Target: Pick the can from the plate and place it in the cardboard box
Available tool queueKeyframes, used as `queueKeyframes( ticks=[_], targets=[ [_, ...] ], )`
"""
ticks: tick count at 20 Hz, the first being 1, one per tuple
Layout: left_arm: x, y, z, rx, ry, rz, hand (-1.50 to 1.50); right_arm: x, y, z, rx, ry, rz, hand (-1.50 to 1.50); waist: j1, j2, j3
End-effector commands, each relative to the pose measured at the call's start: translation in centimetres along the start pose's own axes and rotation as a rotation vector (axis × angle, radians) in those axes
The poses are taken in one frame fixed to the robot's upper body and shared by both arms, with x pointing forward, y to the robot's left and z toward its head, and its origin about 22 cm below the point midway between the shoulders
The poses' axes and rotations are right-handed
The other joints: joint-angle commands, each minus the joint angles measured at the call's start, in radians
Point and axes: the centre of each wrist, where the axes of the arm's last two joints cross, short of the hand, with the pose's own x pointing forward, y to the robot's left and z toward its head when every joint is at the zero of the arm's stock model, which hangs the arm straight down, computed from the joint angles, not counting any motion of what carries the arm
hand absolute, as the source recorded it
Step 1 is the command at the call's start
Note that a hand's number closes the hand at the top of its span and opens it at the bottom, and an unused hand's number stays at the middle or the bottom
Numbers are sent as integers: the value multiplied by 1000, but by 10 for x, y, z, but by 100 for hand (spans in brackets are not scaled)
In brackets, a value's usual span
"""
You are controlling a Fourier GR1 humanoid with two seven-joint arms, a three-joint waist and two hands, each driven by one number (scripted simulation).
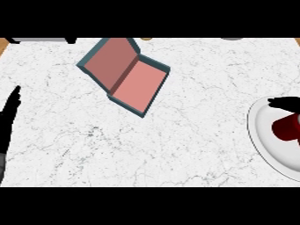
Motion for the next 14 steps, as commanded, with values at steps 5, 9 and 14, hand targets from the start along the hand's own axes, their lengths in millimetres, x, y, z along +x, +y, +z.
queueKeyframes(
  ticks=[5, 9, 14],
  targets=[
    [-12, 0, -3, 5, -5, -14, 0, 6, 20, -27, -47, 14, -18, 150, -2, 1, 0],
    [-5, 4, -3, -15, -1, 3, 0, 4, 25, -35, -171, -5, 43, 150, 2, 1, 1],
    [12, -1, -9, 7, -6, -11, 0, 14, -2, -59, -285, 25, 82, 150, 5, 1, 0]
  ],
)
